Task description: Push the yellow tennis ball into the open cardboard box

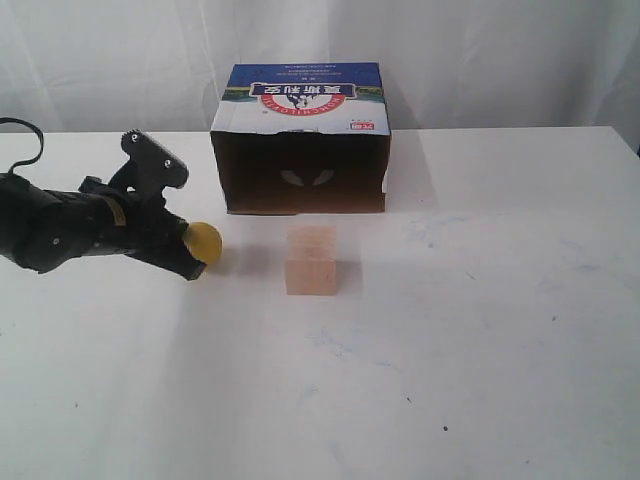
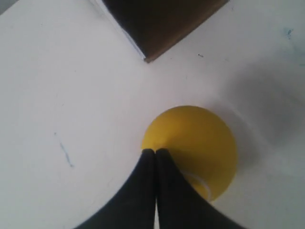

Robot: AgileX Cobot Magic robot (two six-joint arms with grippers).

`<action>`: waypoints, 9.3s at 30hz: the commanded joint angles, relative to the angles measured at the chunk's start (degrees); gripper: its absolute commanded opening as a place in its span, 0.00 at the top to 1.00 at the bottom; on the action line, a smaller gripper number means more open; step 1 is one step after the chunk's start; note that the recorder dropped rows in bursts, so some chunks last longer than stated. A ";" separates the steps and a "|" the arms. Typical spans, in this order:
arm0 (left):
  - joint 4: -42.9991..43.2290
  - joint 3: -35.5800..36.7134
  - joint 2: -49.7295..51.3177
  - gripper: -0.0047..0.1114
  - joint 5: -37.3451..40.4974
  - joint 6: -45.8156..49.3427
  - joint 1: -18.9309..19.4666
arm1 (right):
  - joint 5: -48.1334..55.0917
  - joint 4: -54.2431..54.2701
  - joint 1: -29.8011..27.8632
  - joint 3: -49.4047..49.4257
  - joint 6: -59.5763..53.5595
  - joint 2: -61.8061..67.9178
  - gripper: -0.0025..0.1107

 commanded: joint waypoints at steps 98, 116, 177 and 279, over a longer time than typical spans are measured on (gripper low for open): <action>8.49 -19.61 9.66 0.96 1.62 -0.86 -6.65 | -0.49 -0.18 0.14 0.07 1.84 -0.26 0.98; 9.36 -5.95 0.15 0.96 6.11 2.79 -3.83 | -0.49 -0.18 0.14 0.07 1.84 -0.26 0.98; 10.28 -24.55 8.49 0.96 7.24 11.25 -6.12 | -0.49 -0.28 0.14 0.07 1.49 -0.26 0.98; -16.48 45.92 -68.43 0.96 -2.95 -8.37 -17.14 | -0.49 -0.29 0.14 0.07 2.94 -0.26 0.98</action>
